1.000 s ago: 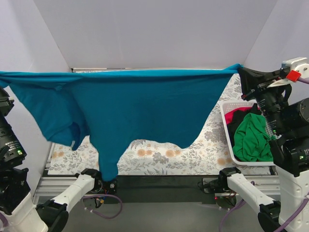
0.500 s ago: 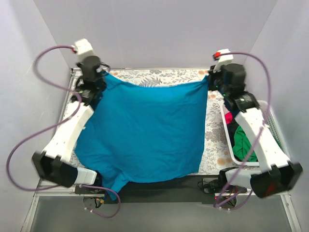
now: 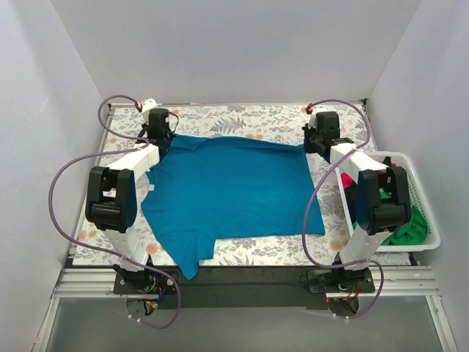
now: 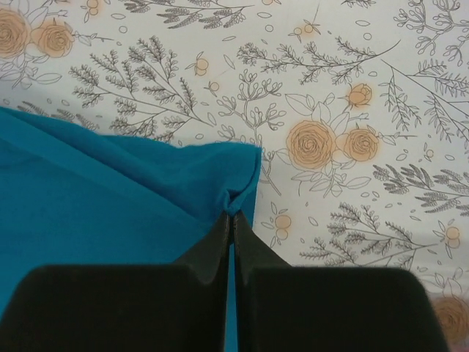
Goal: Fold and stack the t-shirts
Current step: Flatten the tshirt out, then fold the tshirt
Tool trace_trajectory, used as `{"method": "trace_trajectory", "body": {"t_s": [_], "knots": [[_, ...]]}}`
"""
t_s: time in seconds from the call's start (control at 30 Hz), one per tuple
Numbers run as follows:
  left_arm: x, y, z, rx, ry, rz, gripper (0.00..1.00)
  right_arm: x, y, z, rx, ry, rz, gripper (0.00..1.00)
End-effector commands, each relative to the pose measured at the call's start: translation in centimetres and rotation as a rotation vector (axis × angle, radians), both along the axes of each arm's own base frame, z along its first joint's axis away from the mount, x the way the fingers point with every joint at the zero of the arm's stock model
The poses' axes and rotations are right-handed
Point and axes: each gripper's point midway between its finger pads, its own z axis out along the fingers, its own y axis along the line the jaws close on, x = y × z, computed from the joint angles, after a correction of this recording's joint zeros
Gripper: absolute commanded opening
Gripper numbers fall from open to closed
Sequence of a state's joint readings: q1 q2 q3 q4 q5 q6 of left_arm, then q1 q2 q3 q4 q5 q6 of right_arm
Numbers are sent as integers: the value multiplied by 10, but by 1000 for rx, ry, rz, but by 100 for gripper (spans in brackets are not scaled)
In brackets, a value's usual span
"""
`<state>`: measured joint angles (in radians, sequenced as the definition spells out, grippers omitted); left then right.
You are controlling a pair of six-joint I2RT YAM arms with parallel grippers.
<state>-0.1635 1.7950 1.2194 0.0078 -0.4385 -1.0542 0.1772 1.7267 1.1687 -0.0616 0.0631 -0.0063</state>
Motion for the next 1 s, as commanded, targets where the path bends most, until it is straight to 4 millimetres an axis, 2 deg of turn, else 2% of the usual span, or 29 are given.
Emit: {"method": "trace_trajectory", "body": {"t_s": [0.0, 0.07, 0.1, 0.13, 0.17, 0.23, 0.3, 0.33, 0.4, 0.43, 0.47, 0.53, 0.57, 0.6, 0.67, 0.7, 0.73, 0.77, 0.8, 0.9, 0.97], "knots": [[23, -4, 2, -138, -37, -36, 0, 39, 6, 34, 55, -145, 26, 1], [28, -5, -7, -150, 11, -50, 0, 46, 11, 28, 78, -133, 53, 1], [29, -8, -20, -154, 46, -63, 0, 49, 10, 28, 82, -134, 55, 1], [30, -7, -23, -146, 59, -68, 0, 51, 11, 21, 85, -121, 59, 1], [32, -8, -25, -149, 65, -72, 0, 55, 12, 23, 93, -128, 68, 1], [36, -9, -24, -166, 74, -77, 0, 60, 11, 18, 102, -118, 73, 1], [37, -7, -24, -190, 93, -69, 0, 63, 12, 21, 120, -123, 90, 1], [41, -8, -15, -200, 85, -69, 0, 64, 11, 22, 124, -122, 91, 1], [34, -6, -15, -225, 136, -30, 0, 62, 10, 26, 134, -114, 99, 1], [38, -3, -1, -231, 123, -2, 0, 61, 10, 27, 136, -106, 100, 1], [26, -2, -7, -257, 182, 41, 0, 60, 9, 29, 137, -101, 99, 1], [23, -1, 7, -285, 187, 67, 0, 52, 4, 28, 137, -72, 94, 1], [14, -2, 6, -309, 217, 97, 0, 50, 2, 28, 140, -68, 91, 1], [10, -1, 15, -321, 209, 108, 0, 48, 0, 27, 142, -62, 88, 1], [-3, 2, 15, -345, 239, 141, 0, 44, -6, 28, 135, -54, 71, 1], [-8, 2, 21, -368, 231, 154, 0, 42, -8, 31, 151, -49, 46, 1], [-12, 3, 23, -383, 231, 163, 0, 39, -11, 28, 156, -37, 34, 1], [-21, 5, 15, -392, 254, 174, 0, 38, -14, 28, 161, -34, 25, 1], [-25, 6, 22, -406, 238, 184, 0, 36, -15, 29, 165, -33, 21, 1], [-45, 10, 19, -425, 258, 220, 0, 31, -18, 26, 177, -8, -1, 1], [-54, 10, 27, -444, 249, 222, 0, 27, -20, 22, 178, 7, -13, 1]]}}
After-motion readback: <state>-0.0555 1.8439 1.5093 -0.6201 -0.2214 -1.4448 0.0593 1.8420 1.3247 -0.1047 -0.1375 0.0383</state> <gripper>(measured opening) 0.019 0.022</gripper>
